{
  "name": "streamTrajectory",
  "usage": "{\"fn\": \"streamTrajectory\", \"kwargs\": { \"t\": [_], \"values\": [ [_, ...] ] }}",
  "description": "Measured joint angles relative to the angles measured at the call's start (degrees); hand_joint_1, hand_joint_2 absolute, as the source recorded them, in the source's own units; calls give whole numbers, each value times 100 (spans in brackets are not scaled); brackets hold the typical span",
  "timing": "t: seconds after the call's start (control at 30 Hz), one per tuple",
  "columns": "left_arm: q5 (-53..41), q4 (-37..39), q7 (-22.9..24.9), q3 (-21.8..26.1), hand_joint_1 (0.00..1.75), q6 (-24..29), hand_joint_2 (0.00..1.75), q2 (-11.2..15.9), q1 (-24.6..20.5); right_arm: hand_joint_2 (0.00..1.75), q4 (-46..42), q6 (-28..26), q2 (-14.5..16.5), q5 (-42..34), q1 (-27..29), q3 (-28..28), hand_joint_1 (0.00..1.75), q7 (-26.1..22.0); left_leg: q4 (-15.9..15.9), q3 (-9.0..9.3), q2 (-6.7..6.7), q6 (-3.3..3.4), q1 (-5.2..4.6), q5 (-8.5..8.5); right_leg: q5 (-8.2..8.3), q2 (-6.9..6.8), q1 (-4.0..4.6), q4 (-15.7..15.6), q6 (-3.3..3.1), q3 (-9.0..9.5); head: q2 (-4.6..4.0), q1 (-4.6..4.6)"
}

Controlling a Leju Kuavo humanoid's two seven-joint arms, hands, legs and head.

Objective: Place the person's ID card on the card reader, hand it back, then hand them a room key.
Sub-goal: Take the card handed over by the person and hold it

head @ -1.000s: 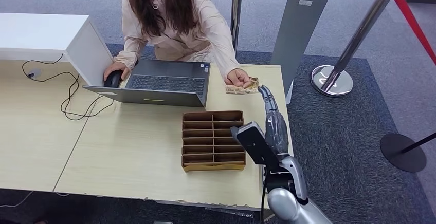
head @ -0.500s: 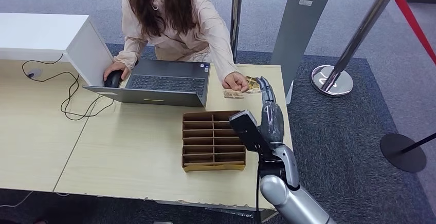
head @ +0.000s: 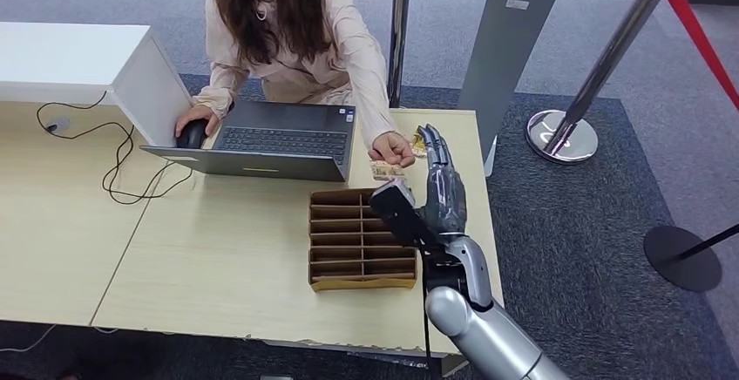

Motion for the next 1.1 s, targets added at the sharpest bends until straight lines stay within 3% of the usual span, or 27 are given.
{"fn": "streamTrajectory", "kwargs": {
  "t": [0.23,0.33,0.4,0.47,0.5,1.1],
  "values": [
    [1,1,13,-34,0,8,0,-3,-6,175,138,-11,144,3,-58,89,4,-18,0,1,-1,4,-2,2,0,0,-2,4,0,1,0,1],
    [4,1,13,-48,0,15,0,-3,-8,175,152,-12,181,-7,-65,125,56,-18,0,1,-1,4,-3,2,0,-1,-3,4,0,1,0,0],
    [5,1,14,-57,0,20,0,-3,-10,175,170,-17,195,-33,-68,145,120,-18,0,1,-1,4,-3,2,0,0,-3,4,0,1,0,1],
    [7,1,15,-65,0,21,0,-3,-11,175,193,-32,207,-81,-70,164,166,-18,0,2,-1,4,-4,2,0,-1,-4,4,0,1,0,2],
    [7,1,16,-68,0,21,0,-3,-12,175,202,-43,213,-105,-70,171,173,-18,0,2,-1,4,-4,2,0,0,-5,4,0,1,0,1],
    [4,1,42,-74,0,54,0,-5,-17,175,289,-173,233,-315,-92,203,175,-168,0,4,-1,4,-5,2,0,0,-6,4,0,1,0,1]
  ]
}}
